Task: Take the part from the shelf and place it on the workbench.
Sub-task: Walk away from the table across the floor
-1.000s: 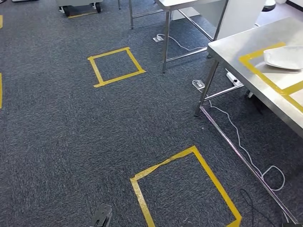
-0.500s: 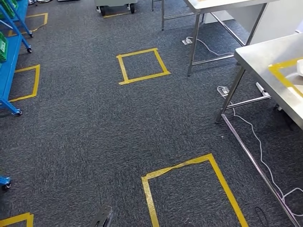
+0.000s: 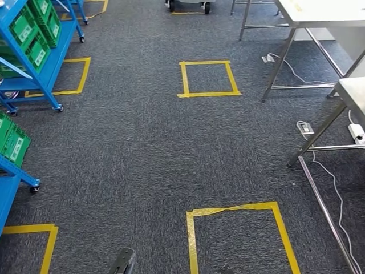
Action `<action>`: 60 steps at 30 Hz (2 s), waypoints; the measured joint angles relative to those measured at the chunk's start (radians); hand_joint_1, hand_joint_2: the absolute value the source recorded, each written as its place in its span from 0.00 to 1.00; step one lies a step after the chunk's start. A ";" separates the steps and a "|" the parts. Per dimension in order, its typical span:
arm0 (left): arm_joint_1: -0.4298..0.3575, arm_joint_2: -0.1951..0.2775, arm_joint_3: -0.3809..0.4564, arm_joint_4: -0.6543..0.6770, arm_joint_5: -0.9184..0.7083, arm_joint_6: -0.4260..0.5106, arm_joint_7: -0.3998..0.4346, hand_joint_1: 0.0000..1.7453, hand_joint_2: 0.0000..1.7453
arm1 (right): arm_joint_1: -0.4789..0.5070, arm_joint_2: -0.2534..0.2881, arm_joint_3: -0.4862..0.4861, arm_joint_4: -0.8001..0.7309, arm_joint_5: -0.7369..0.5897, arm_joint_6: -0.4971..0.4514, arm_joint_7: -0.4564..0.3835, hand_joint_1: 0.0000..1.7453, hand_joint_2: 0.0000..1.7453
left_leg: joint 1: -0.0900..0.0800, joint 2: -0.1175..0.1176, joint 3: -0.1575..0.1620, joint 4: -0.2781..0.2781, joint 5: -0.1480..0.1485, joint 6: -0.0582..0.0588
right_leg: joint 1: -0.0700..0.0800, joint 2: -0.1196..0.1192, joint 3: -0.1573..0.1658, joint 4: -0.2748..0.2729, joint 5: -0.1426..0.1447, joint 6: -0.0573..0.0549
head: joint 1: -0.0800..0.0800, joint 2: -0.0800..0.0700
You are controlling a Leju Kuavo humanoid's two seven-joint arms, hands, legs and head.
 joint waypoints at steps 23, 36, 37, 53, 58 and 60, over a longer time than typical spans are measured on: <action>0.012 0.009 0.019 0.001 0.050 -0.060 -0.022 0.00 0.00 | 0.005 -0.003 -0.017 0.002 0.008 0.035 -0.008 0.00 0.00 | 0.000 0.027 -0.030 0.081 -0.018 -0.044 | -0.002 -0.033 0.033 -0.101 0.074 -0.038 | -0.011 0.000; 0.022 0.008 0.025 0.001 0.053 -0.044 -0.056 0.00 0.00 | 0.016 -0.012 -0.139 0.001 -0.177 -0.008 -0.041 0.00 0.00 | 0.004 -0.076 0.009 -0.001 -0.001 0.003 | -0.006 0.046 -0.075 0.127 -0.007 0.003 | 0.004 0.000; 0.023 0.008 0.028 0.001 0.063 -0.048 -0.056 0.00 0.00 | 0.015 -0.013 -0.158 0.001 -0.203 -0.008 -0.046 0.00 0.00 | 0.005 -0.090 0.010 0.000 -0.002 0.000 | -0.009 0.062 -0.044 0.056 0.031 0.003 | 0.004 0.000; 0.024 0.008 0.054 0.001 0.080 -0.040 -0.048 0.00 0.00 | 0.009 -0.018 -0.241 0.001 -0.203 -0.005 -0.070 0.00 0.00 | 0.001 0.016 -0.046 0.121 -0.036 -0.043 | -0.008 -0.026 0.028 -0.097 0.077 -0.035 | -0.012 0.000; 0.021 0.007 0.056 0.001 0.083 -0.047 -0.041 0.00 0.00 | 0.007 -0.018 -0.247 0.001 -0.201 -0.009 -0.062 0.00 0.00 | -0.010 0.049 0.009 -0.001 -0.010 -0.017 | 0.003 -0.074 0.039 -0.097 0.067 -0.014 | -0.012 0.000; 0.023 0.008 0.057 0.001 0.086 -0.052 -0.040 0.00 0.00 | 0.005 -0.018 -0.248 0.001 -0.199 -0.009 -0.056 0.00 0.00 | -0.003 0.022 0.010 -0.005 -0.005 -0.006 | -0.001 -0.039 0.026 -0.060 0.038 -0.003 | -0.008 0.000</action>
